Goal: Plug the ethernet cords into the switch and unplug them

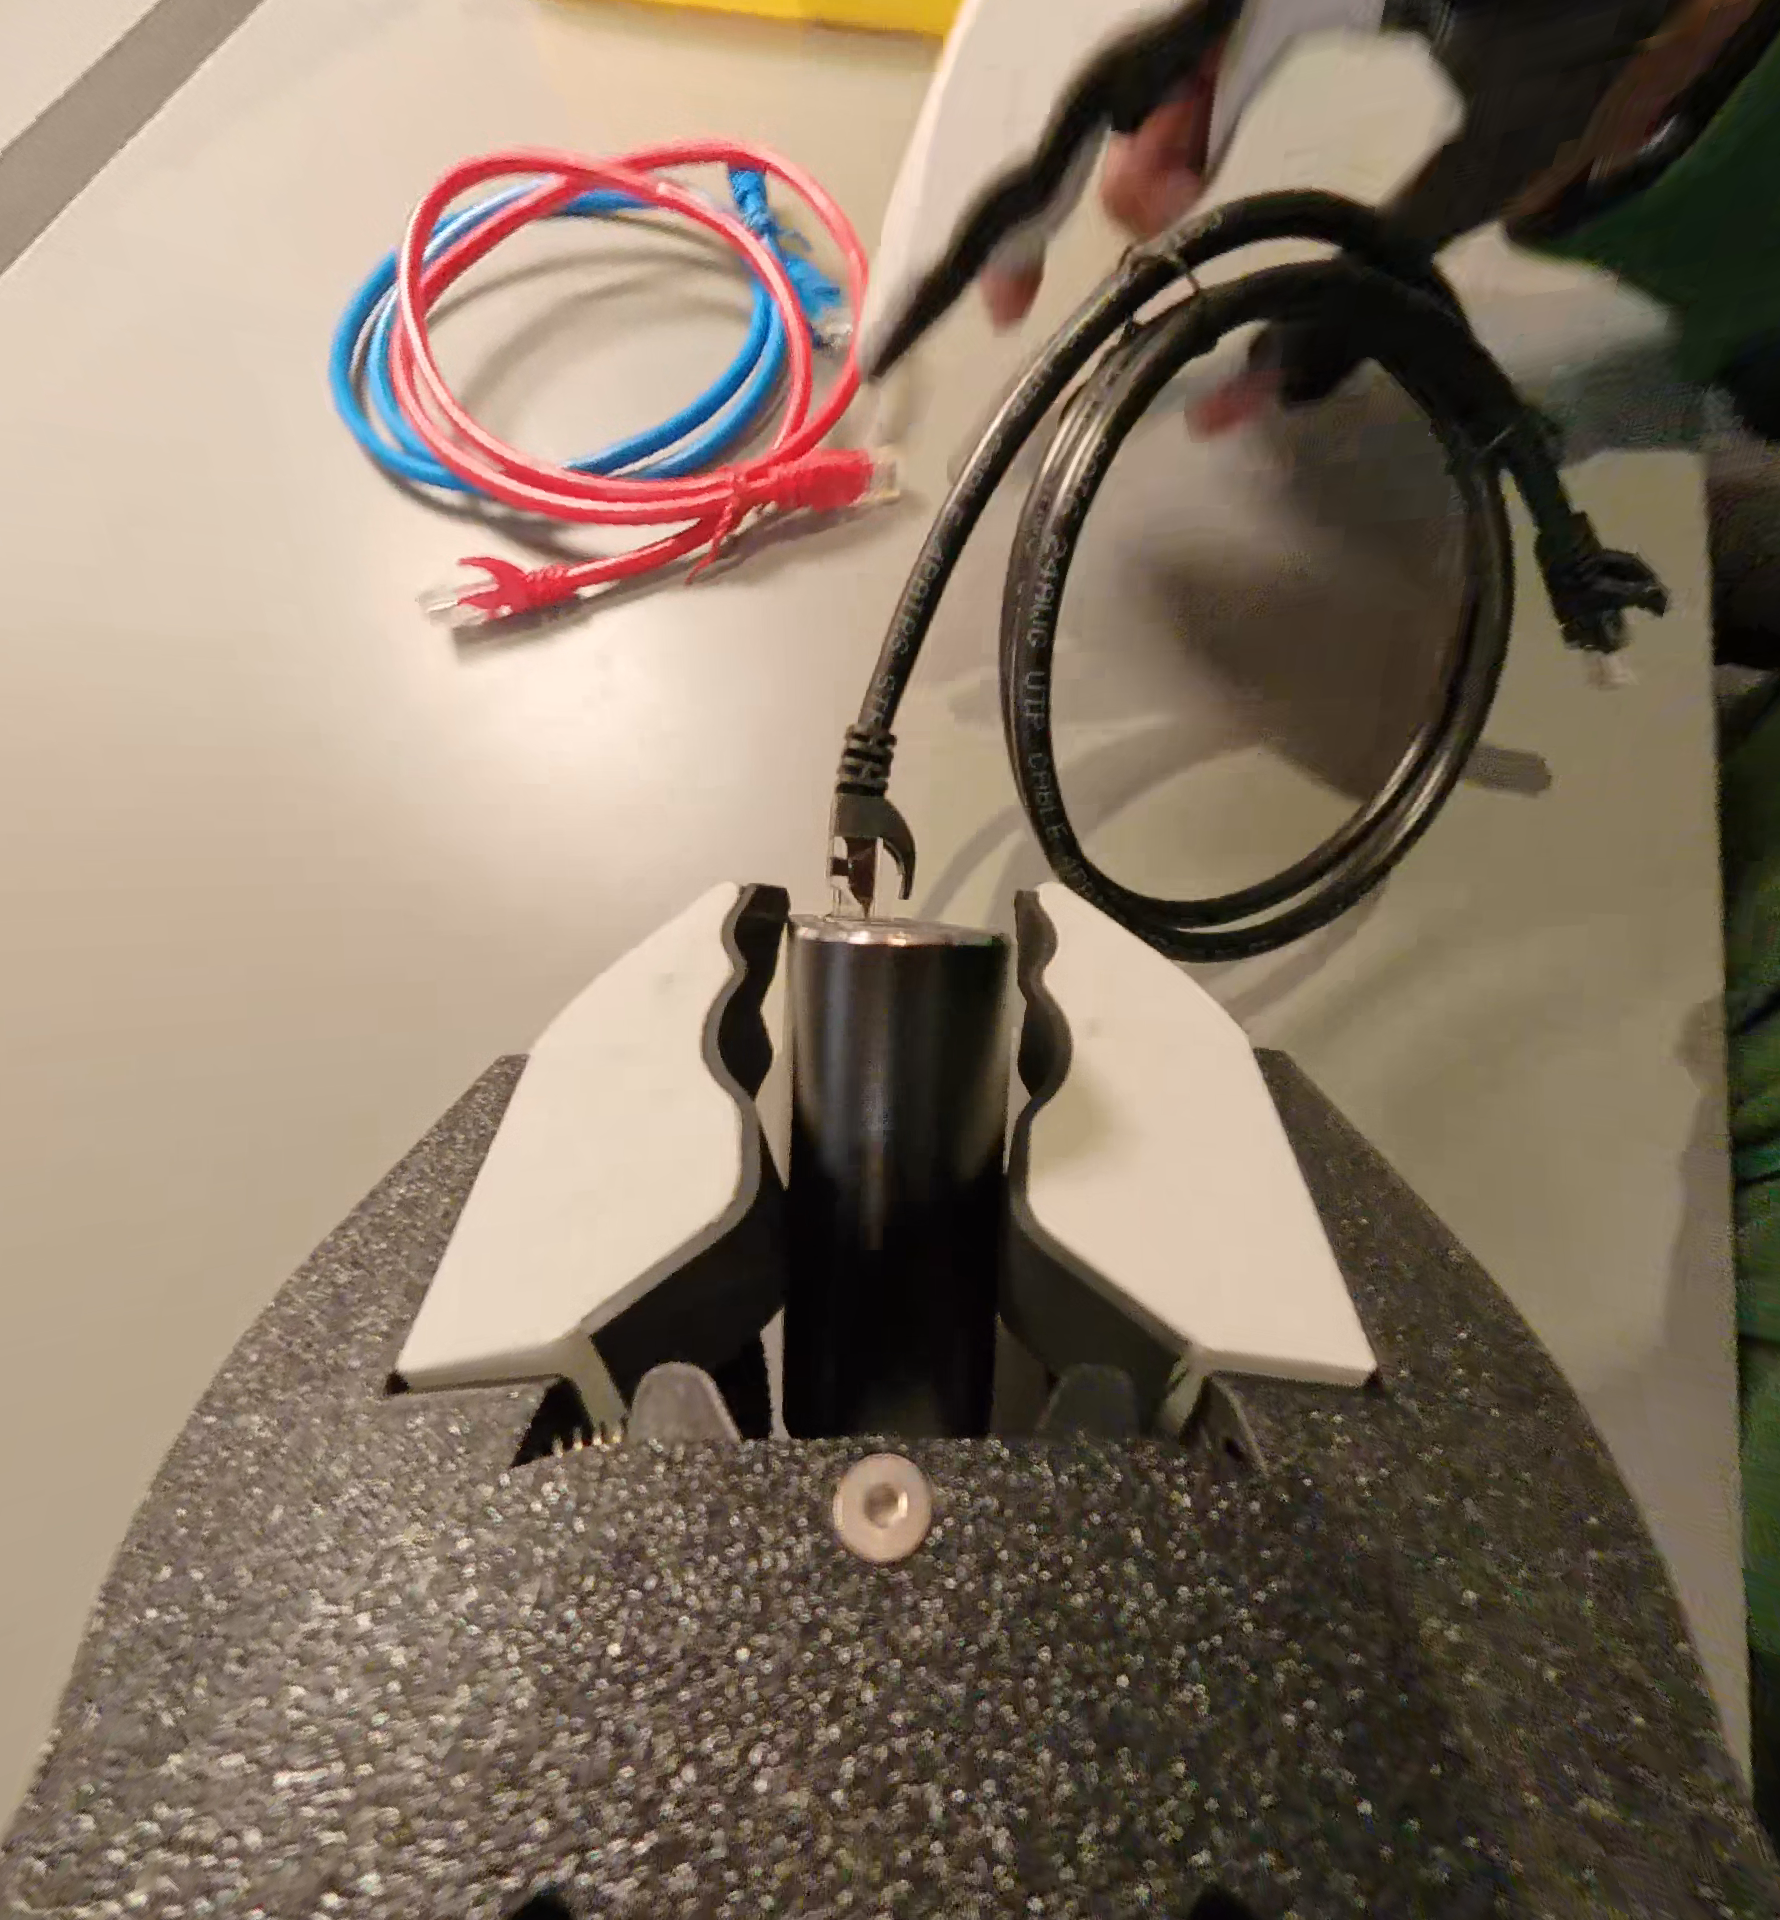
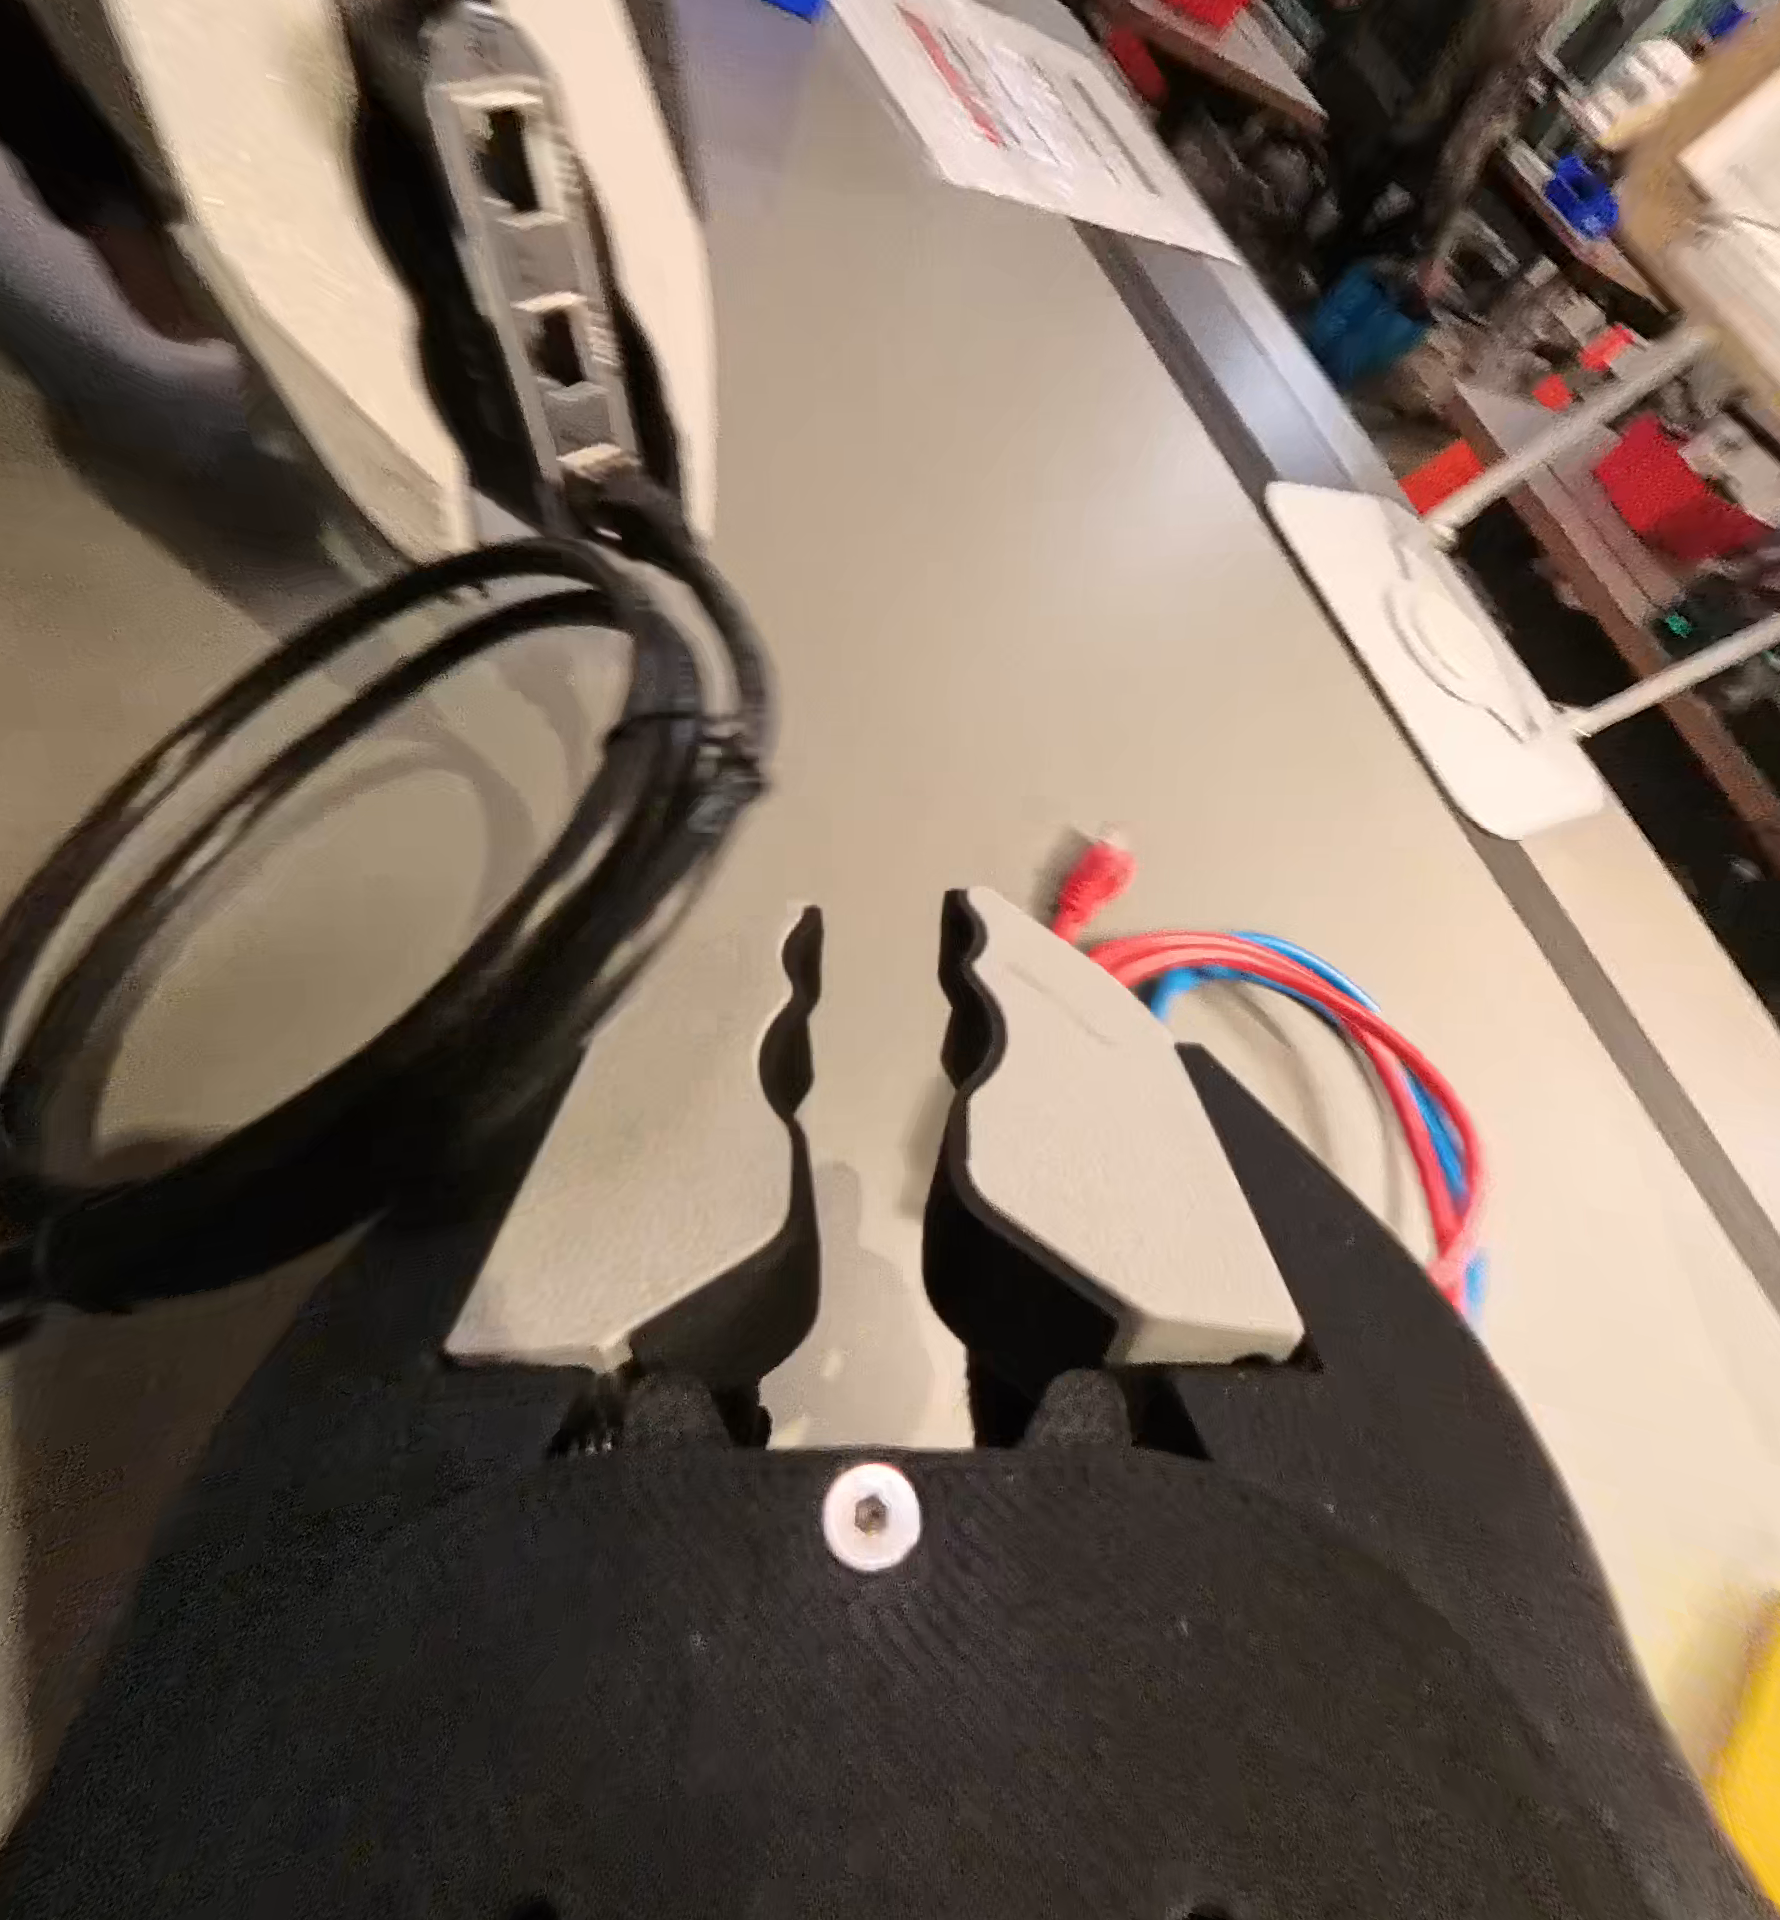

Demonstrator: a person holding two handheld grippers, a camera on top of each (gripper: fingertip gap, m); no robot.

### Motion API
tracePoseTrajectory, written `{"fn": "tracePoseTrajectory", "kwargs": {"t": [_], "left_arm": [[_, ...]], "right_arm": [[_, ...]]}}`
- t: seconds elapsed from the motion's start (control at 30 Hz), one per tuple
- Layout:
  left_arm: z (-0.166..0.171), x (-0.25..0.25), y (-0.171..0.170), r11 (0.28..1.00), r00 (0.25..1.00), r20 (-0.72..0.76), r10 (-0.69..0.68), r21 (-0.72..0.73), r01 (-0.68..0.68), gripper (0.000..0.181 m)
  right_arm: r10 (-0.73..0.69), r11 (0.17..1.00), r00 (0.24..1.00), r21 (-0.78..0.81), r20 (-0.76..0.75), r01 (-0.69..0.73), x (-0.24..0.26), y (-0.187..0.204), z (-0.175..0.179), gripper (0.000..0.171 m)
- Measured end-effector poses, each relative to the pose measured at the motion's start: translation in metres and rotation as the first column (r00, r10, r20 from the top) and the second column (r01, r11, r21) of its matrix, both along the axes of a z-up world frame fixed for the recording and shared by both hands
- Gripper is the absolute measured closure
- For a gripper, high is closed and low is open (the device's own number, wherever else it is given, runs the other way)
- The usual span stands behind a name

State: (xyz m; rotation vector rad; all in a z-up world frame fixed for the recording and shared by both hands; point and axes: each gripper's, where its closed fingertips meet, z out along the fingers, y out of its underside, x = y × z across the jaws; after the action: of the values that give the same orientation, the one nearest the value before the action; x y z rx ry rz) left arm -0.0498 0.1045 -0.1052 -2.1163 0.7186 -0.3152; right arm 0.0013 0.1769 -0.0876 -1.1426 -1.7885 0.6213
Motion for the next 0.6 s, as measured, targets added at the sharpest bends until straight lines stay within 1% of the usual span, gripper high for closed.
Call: {"fn": "tracePoseTrajectory", "kwargs": {"t": [0.1,0.17,0.2,0.27,0.33,0.4,0.47,0.5,0.6], "left_arm": [[-0.001,-0.013,0.002,0.999,0.998,-0.066,0.014,-0.036,-0.016,0.134],[-0.002,-0.019,0.004,0.998,0.995,-0.097,0.011,-0.061,-0.016,0.134],[-0.001,-0.020,0.005,0.998,0.995,-0.099,0.006,-0.065,-0.012,0.134],[0.001,-0.021,0.007,0.997,0.995,-0.097,-0.004,-0.081,-0.004,0.134],[0.002,-0.020,0.010,0.996,0.996,-0.091,-0.019,-0.092,0.011,0.134],[0.002,-0.019,0.012,0.995,0.997,-0.071,-0.033,-0.101,0.026,0.134],[0.002,-0.019,0.013,0.994,0.998,-0.045,-0.041,-0.108,0.036,0.134],[0.001,-0.019,0.013,0.993,0.999,-0.031,-0.044,-0.109,0.040,0.134],[0.001,-0.019,0.011,0.993,0.999,-0.004,-0.051,-0.106,0.050,0.134]], "right_arm": [[-0.091,0.995,0.996,0.027,-0.020,0.092,-0.002,0.024,0.023,0.153],[-0.112,0.992,0.992,0.044,-0.060,0.115,-0.007,0.031,0.044,0.153],[-0.090,0.995,0.992,0.032,-0.086,0.093,-0.011,0.028,0.055,0.153],[0.021,0.998,0.994,-0.053,-0.104,-0.027,-0.026,0.002,0.068,0.153],[0.142,0.983,0.988,-0.105,-0.059,-0.148,-0.043,-0.028,0.063,0.150],[0.216,0.975,0.975,-0.073,0.045,-0.212,-0.057,-0.047,0.044,0.145],[0.253,0.967,0.955,-0.027,0.155,-0.252,-0.065,-0.053,0.022,0.143],[0.250,0.967,0.949,-0.004,0.192,-0.254,-0.069,-0.051,0.014,0.142],[0.274,0.960,0.930,-0.007,0.245,-0.281,-0.077,-0.051,0.001,0.142]]}}
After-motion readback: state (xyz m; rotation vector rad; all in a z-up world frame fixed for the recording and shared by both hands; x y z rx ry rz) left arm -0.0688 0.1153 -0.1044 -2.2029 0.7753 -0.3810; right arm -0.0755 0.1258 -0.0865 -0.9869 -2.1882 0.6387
